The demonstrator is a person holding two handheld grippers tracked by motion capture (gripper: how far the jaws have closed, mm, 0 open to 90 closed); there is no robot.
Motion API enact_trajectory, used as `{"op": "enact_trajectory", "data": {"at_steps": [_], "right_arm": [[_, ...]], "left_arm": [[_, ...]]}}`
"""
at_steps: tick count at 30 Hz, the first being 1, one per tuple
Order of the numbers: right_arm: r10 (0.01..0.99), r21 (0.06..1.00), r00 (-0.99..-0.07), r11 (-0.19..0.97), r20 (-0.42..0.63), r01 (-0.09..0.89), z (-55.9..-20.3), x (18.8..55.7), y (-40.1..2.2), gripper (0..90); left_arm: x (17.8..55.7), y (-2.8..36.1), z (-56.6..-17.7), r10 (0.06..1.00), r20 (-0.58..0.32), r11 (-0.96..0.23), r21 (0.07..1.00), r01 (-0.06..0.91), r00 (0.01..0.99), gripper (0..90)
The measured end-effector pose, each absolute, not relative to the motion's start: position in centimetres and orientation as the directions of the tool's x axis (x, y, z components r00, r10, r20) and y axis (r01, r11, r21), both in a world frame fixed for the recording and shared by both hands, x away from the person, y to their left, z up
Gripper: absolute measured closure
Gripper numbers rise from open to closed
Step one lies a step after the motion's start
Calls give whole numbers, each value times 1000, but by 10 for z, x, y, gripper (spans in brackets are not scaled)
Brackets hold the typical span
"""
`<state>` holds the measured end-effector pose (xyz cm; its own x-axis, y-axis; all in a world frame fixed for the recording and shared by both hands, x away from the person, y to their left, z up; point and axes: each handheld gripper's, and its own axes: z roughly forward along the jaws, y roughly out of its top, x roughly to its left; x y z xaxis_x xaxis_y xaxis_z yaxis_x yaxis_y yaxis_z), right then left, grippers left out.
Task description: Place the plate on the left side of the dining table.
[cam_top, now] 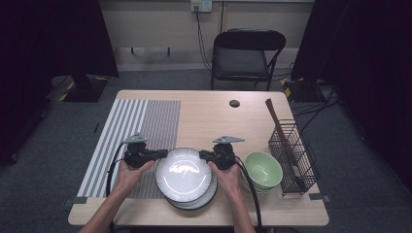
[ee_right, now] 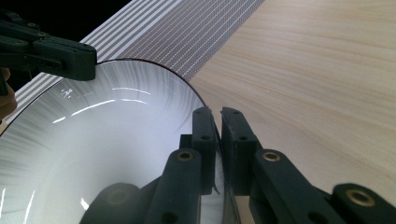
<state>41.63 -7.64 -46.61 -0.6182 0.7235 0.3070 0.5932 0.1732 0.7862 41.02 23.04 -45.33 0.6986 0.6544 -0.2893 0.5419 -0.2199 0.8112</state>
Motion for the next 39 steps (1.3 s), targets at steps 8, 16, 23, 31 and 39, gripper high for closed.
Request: {"op": "enact_trajectory", "data": {"at_steps": [8,16,23,31,39], "right_arm": [[714,753,-601,160,358,638,-477,415,-77,736],[699,762,-602,128,385,635,-478,416,-80,816],[700,762,-602,128,385,635,-478,415,-80,818],[716,782,-602,126,355,611,-473,415,-81,829],[735,807,-594,109,328,581,-462,418,-80,831]], "left_arm": [[410,230,-455,654,-300,-209,811,547,695,880],[405,236,-453,634,-313,-224,801,555,707,802],[394,242,-457,650,-318,-236,778,582,690,712],[403,237,-458,645,-336,-219,779,587,686,814],[413,233,-453,674,-300,-217,793,569,675,857]]}}
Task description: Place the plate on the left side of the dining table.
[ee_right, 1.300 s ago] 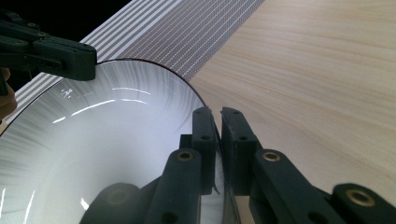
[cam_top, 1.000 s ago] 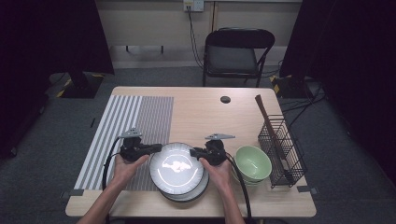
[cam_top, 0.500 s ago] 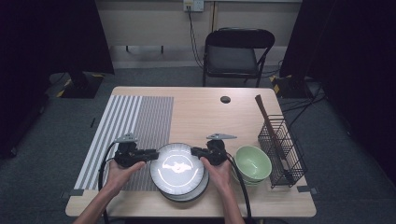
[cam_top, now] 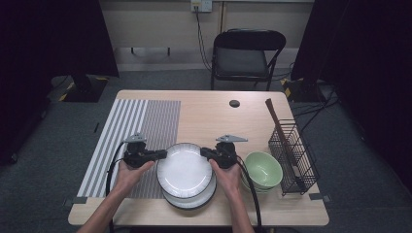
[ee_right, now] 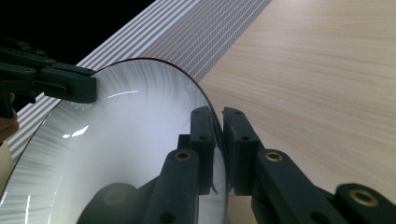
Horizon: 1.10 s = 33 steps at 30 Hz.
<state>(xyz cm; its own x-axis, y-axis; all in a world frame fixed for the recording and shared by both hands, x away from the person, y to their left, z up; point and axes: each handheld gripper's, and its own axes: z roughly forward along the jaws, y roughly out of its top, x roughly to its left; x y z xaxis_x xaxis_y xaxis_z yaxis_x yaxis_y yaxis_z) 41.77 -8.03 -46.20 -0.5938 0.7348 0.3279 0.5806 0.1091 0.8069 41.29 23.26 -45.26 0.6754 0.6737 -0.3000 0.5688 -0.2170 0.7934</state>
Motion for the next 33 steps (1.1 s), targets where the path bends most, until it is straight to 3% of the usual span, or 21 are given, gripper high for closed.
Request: {"op": "enact_trajectory", "data": {"at_steps": [9,20,25,33], "right_arm": [[748,809,-578,95,326,580,-461,420,-81,821],[742,782,-556,68,376,620,-471,416,-80,705],[730,766,-550,56,406,640,-479,415,-80,709],[706,771,-556,20,440,636,-482,415,-83,794]], "left_arm": [[418,229,-451,693,-294,-192,805,561,658,872],[420,227,-452,686,-302,-182,810,558,661,876],[420,227,-453,686,-307,-173,812,558,660,875],[420,229,-454,676,-316,-172,811,559,666,870]]}}
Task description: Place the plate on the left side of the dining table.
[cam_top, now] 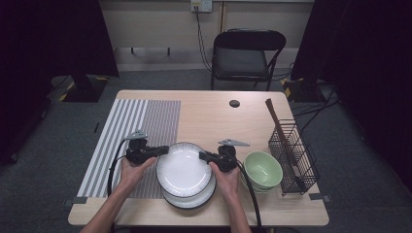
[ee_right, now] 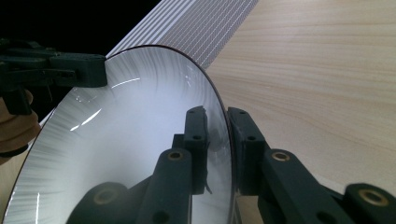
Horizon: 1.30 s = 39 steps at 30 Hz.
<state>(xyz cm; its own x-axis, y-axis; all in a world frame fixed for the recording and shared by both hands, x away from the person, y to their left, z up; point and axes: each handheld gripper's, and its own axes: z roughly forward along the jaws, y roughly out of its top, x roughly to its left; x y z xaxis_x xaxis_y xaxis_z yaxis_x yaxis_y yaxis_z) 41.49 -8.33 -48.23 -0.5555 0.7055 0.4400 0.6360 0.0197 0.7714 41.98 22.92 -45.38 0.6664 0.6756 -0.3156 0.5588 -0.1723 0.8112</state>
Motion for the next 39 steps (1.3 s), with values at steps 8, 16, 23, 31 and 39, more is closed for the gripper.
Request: {"op": "enact_trajectory", "data": {"at_steps": [8,16,23,31,39], "right_arm": [[703,781,-566,25,430,624,-482,415,-85,817],[709,788,-563,17,424,616,-481,415,-85,825],[714,794,-566,22,413,608,-477,415,-83,830],[726,811,-572,34,382,584,-470,414,-86,840],[733,819,-564,17,380,573,-464,419,-85,841]], "left_arm": [[409,239,-449,692,-313,-169,806,567,651,736],[396,245,-456,700,-329,-192,768,611,634,615],[399,238,-458,687,-330,-192,777,600,647,795],[407,235,-455,697,-327,-183,779,599,639,833],[418,236,-450,706,-317,-177,787,591,633,850]]}}
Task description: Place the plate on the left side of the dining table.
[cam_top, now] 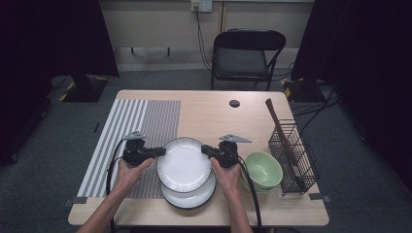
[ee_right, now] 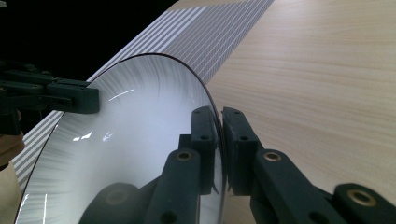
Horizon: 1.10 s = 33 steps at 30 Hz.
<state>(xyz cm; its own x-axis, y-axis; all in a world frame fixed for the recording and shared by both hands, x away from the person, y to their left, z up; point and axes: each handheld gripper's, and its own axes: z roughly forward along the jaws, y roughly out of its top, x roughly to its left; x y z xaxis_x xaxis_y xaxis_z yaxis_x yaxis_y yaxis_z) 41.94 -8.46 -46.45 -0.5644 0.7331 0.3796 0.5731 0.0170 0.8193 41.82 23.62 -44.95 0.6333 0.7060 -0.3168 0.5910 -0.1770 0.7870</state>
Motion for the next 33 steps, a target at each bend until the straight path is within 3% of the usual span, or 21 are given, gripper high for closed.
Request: {"op": "enact_trajectory", "data": {"at_steps": [23,28,33], "right_arm": [[738,800,-548,19,394,600,-473,427,-83,823],[724,780,-537,-3,433,626,-478,425,-82,770],[710,767,-527,-30,467,640,-480,425,-84,801]], "left_arm": [[437,235,-449,721,-322,-144,796,588,613,867],[437,235,-449,721,-322,-143,797,587,614,867],[439,237,-451,716,-343,-133,788,601,608,866]]}}
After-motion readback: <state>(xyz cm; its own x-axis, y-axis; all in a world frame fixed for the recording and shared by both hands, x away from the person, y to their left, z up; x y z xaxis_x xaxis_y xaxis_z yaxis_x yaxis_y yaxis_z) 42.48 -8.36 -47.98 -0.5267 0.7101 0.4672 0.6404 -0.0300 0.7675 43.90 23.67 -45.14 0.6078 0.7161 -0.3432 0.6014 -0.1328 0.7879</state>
